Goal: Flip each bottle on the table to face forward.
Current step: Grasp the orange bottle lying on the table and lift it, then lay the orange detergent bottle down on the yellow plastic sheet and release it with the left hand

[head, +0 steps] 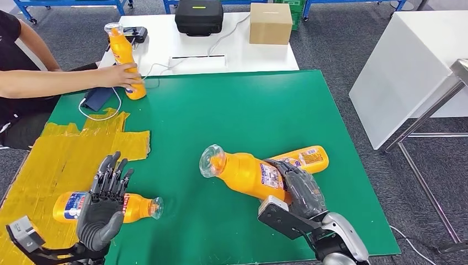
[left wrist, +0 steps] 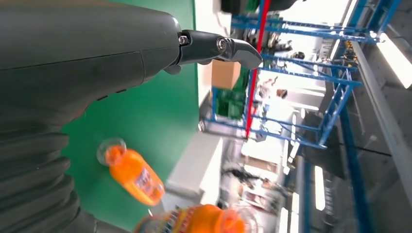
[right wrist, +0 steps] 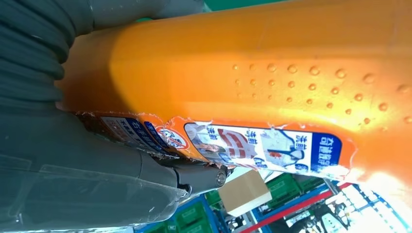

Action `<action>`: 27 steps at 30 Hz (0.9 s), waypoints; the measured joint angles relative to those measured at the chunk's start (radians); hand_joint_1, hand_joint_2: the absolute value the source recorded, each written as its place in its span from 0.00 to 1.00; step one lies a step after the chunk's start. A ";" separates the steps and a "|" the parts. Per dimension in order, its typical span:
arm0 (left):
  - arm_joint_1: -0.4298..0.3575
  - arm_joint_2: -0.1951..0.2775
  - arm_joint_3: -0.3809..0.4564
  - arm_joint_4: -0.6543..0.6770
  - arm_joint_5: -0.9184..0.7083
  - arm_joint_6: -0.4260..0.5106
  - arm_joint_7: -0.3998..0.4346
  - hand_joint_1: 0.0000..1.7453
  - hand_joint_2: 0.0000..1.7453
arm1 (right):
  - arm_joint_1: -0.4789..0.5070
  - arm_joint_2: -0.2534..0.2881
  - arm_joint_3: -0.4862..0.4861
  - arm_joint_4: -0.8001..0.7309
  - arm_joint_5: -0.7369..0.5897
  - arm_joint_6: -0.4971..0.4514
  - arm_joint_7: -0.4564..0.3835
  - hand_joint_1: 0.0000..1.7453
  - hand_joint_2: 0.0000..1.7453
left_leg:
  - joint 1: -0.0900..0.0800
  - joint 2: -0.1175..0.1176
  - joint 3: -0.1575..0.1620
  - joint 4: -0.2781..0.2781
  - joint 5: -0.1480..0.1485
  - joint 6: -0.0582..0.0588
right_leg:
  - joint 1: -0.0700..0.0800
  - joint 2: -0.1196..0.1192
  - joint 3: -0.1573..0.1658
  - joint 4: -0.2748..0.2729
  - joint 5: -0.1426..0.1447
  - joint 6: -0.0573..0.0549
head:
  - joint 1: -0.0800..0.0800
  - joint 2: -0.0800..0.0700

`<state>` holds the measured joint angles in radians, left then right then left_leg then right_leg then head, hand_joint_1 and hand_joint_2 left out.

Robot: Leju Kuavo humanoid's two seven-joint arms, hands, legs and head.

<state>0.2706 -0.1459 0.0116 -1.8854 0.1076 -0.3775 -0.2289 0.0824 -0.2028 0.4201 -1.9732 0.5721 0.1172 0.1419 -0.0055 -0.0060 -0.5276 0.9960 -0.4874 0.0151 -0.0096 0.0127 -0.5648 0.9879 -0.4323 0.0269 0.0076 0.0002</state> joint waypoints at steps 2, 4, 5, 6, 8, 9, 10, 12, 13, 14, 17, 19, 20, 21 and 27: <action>0.001 0.006 -0.030 -0.017 -0.044 0.019 -0.017 0.00 1.00 | -0.017 0.013 0.013 0.007 -0.017 0.002 0.006 1.00 1.00 | 0.000 0.000 0.000 0.000 0.000 0.000 | 0.000 0.000 0.000 0.000 0.000 0.000 | 0.000 0.000; 0.001 0.013 -0.065 -0.030 -0.059 0.031 -0.019 0.00 1.00 | -0.040 0.033 0.030 0.017 -0.040 0.004 0.015 1.00 1.00 | 0.000 0.000 0.000 0.000 0.000 0.000 | 0.000 0.000 0.000 0.000 0.000 0.000 | 0.000 0.000; 0.000 0.016 -0.081 -0.034 -0.062 0.035 -0.019 0.00 1.00 | -0.055 0.044 0.040 0.024 -0.052 0.006 0.021 1.00 1.00 | 0.000 0.000 0.000 0.000 0.000 0.000 | 0.000 0.000 0.000 0.000 0.000 0.000 | 0.000 0.000; -0.001 0.018 -0.097 -0.037 -0.064 0.038 -0.018 0.00 1.00 | -0.071 0.056 0.051 0.032 -0.064 0.008 0.028 1.00 1.00 | 0.000 0.000 0.000 0.000 0.000 0.000 | 0.000 0.000 0.000 0.000 0.000 0.000 | 0.000 0.000; -0.007 0.023 -0.126 -0.038 -0.064 0.042 -0.016 0.00 1.00 | -0.107 0.081 0.076 0.053 -0.085 0.014 0.043 1.00 1.00 | 0.000 0.000 0.000 0.000 0.000 0.000 | 0.000 0.000 0.000 0.000 0.000 0.000 | 0.000 0.000; -0.011 0.025 -0.140 -0.038 -0.063 0.042 -0.015 0.00 1.00 | -0.124 0.092 0.088 0.065 -0.092 0.017 0.049 1.00 1.00 | 0.000 0.000 0.001 0.000 0.001 0.000 | 0.000 0.000 0.000 0.000 0.000 0.000 | 0.000 0.000; -0.015 0.027 -0.152 -0.038 -0.063 0.043 -0.014 0.00 1.00 | -0.140 0.103 0.099 0.076 -0.097 0.019 0.054 1.00 1.00 | 0.000 0.000 0.001 0.000 0.001 0.000 | 0.000 0.000 0.000 0.000 0.000 0.000 | 0.000 0.000; -0.022 0.030 -0.170 -0.038 -0.063 0.044 -0.013 0.00 1.00 | -0.169 0.121 0.119 0.096 -0.107 0.023 0.063 1.00 1.00 | 0.000 0.000 0.001 0.000 0.001 0.000 | 0.000 0.000 0.000 0.000 0.000 0.000 | 0.000 0.000; -0.025 0.032 -0.177 -0.038 -0.064 0.045 -0.012 0.00 1.00 | -0.186 0.126 0.130 0.106 -0.116 0.028 0.069 1.00 1.00 | 0.000 0.000 0.001 0.000 0.001 0.000 | 0.000 0.000 0.000 0.001 0.000 0.000 | 0.000 0.000; -0.030 0.033 -0.182 -0.038 -0.064 0.045 -0.009 0.00 1.00 | -0.207 0.129 0.140 0.119 -0.132 0.036 0.076 1.00 1.00 | 0.000 0.000 0.001 0.000 0.001 0.000 | 0.000 0.000 0.000 0.001 0.000 0.000 | 0.000 0.000; -0.046 0.036 -0.196 -0.038 -0.054 0.044 0.004 0.00 1.00 | -0.283 0.129 0.162 0.162 -0.190 0.063 0.096 1.00 1.00 | 0.000 0.000 0.001 0.000 0.001 0.000 | 0.000 0.000 0.000 0.001 0.000 0.000 | 0.000 0.000; -0.052 0.039 -0.201 -0.038 -0.043 0.040 0.008 0.00 1.00 | -0.329 0.132 0.175 0.190 -0.211 0.076 0.107 1.00 1.00 | 0.000 0.000 0.001 0.000 0.001 0.000 | 0.000 0.000 0.000 0.001 0.000 0.000 | 0.000 0.000; -0.056 0.040 -0.203 -0.037 -0.038 0.038 0.009 0.00 1.00 | -0.351 0.136 0.184 0.204 -0.219 0.081 0.114 1.00 1.00 | 0.000 0.000 0.001 0.000 0.001 0.000 | 0.000 0.000 0.000 0.001 0.000 0.000 | 0.000 0.000; -0.059 0.041 -0.204 -0.037 -0.035 0.036 0.010 0.00 1.00 | -0.371 0.140 0.195 0.216 -0.227 0.085 0.120 1.00 1.00 | 0.000 0.000 0.001 0.000 0.002 0.000 | 0.000 0.000 0.000 0.001 0.001 0.000 | 0.000 0.000; -0.082 0.042 -0.205 -0.035 -0.024 0.038 0.014 0.00 1.00 | -0.465 0.164 0.271 0.267 -0.257 0.095 0.147 1.00 1.00 | 0.000 0.000 0.001 0.000 0.002 0.000 | 0.000 0.000 -0.001 0.001 0.001 0.000 | 0.000 0.000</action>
<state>0.1889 -0.1037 -0.1931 -1.9206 0.0835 -0.3396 -0.2154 -0.3826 -0.0391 0.6911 -1.7060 0.3153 0.2123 0.2889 -0.0054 -0.0064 -0.5269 0.9963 -0.4858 0.0153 -0.0096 0.0126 -0.5653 0.9886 -0.4318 0.0271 0.0077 0.0002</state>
